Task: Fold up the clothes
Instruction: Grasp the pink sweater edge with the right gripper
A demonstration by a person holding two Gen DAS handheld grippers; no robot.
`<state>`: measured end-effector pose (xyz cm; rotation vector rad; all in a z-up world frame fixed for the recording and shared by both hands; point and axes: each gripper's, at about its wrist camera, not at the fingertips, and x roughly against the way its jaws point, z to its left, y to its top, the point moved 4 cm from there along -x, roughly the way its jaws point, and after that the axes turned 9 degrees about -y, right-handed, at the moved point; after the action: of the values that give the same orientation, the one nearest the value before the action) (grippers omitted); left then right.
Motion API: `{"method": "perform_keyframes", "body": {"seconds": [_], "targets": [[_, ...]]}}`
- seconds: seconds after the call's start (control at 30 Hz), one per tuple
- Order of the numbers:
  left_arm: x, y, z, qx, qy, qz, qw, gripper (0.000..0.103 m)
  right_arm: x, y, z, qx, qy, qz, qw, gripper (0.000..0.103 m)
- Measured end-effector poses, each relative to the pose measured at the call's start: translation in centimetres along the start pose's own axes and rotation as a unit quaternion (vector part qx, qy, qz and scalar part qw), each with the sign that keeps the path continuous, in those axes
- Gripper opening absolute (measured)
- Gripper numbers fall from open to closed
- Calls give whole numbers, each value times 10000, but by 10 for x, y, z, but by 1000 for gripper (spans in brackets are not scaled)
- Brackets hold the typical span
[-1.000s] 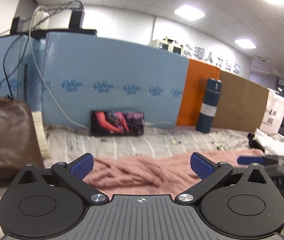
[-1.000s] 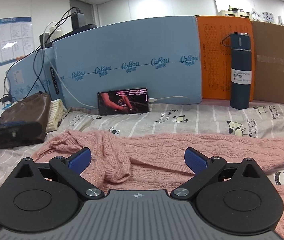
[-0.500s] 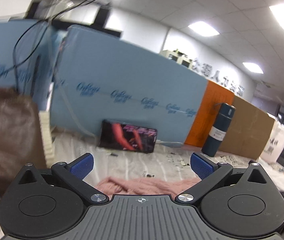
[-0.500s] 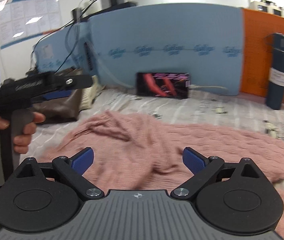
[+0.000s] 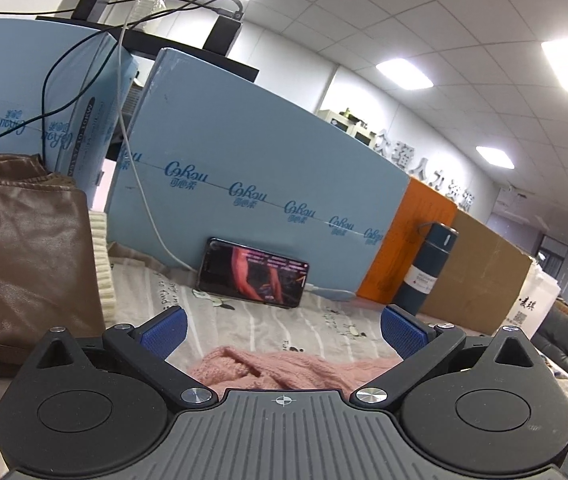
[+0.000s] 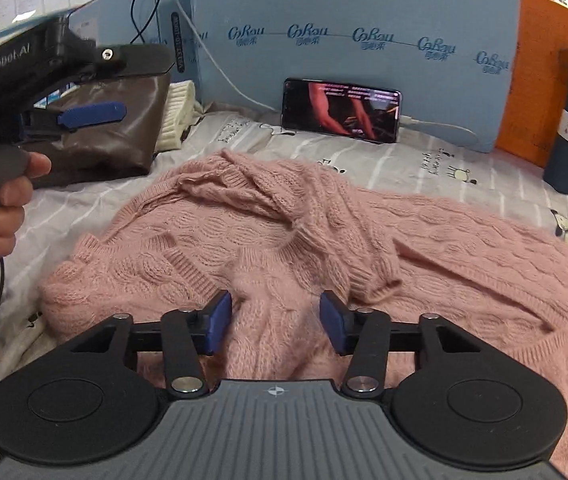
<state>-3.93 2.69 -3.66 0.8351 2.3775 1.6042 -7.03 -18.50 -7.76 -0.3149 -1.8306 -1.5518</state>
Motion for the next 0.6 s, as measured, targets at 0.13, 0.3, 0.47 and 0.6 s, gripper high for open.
{"method": "perform_keyframes", "body": {"seconds": [0.13,0.3,0.47,0.6], "targets": [[-4,-4,-3,-105,31,62,9999,103,17,-2,-10,-413,184,-242,9987,17],[-7,-6,-3,-226,142,84,9996,103,52,-5,-5,-478,688,-900,9924,11],[-1,0,0,-229,216,-33,9995,103,95,-10,11,-289,1569,-1649,9733,11],[9,6,11,-25,333,-153,9993,103,108,-20,24,-6,2277,-1760,9577,11]]}}
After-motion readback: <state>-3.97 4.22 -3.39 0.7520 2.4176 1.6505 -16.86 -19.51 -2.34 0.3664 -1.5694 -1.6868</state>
